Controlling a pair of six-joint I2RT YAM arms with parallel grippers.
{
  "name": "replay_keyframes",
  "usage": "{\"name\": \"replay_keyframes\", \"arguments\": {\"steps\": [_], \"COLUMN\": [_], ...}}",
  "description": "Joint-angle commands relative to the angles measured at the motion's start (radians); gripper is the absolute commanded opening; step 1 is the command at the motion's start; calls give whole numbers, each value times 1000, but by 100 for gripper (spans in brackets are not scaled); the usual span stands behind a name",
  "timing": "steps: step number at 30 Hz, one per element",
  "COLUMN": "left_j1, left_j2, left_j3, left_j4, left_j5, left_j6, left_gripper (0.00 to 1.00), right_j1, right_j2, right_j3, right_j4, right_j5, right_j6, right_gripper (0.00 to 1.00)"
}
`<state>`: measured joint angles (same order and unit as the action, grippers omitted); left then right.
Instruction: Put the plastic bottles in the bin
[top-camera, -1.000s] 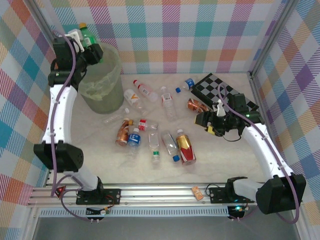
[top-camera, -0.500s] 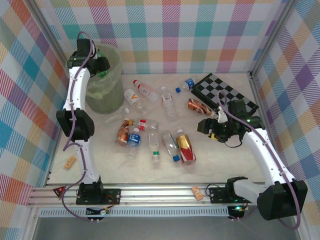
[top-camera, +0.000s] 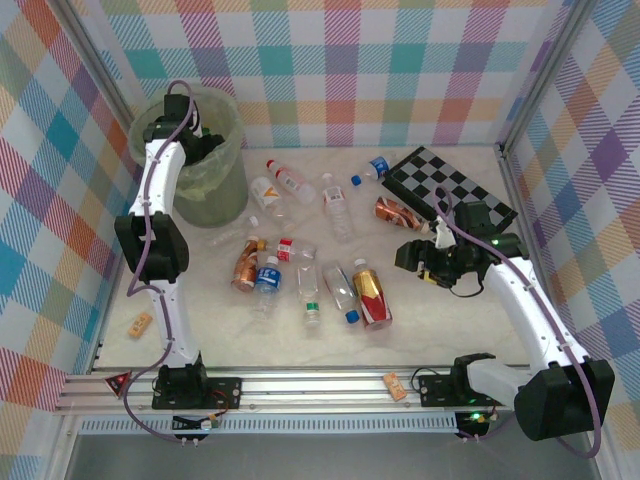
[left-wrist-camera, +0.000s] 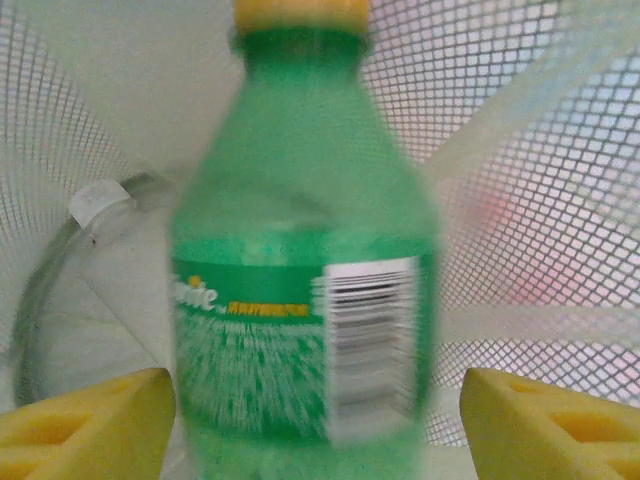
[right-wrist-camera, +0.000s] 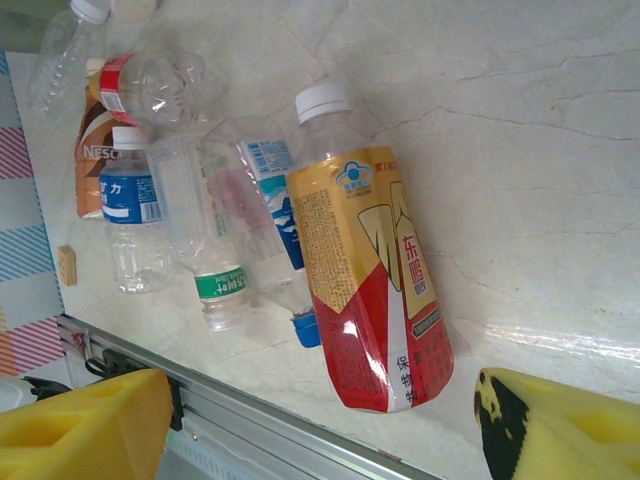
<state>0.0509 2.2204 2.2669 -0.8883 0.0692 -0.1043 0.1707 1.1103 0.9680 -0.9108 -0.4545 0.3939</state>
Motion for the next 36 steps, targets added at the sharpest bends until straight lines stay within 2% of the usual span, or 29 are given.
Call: {"name": "replay_keyframes", "arguments": {"steps": [1,6,12,15,18,20,25,30,36], "left_j1": [6,6,4,4,4,5,4,-3,-36], "left_j2": [-70,-91,-125,-155,-175,-204,-296,-399,-605], "left_j3": [-16,-24,-26,-25,2,11,12,-11,-201], "left_j4": [2,-4,-9,-14,-51,-67,-62,-73,-10], "left_j5": [20,27,40,59,85,76,68,83,146], "left_j6": [20,26,35,40,56,73,90,90,28], "left_gripper": [79,87,90,91,95,99,100,100,99], "right_j1": [6,14,80,158,277,342,477,495,499], "right_j2": [-10,-8,14,45,89,126,217,286,350], "right_j3": [-12,-5,5,-1,-10,-18,-33,-49,-102], "right_j4": [-17,-25,-47,-39,-36,-38,-21,45,158], "right_j5": [7,29,122,162,233,290,397,406,315], "right_j6": [-19,-20,-10,13,32,51,68,66,43], "right_gripper": [80,80,83,86,89,91,93,93,90]}}
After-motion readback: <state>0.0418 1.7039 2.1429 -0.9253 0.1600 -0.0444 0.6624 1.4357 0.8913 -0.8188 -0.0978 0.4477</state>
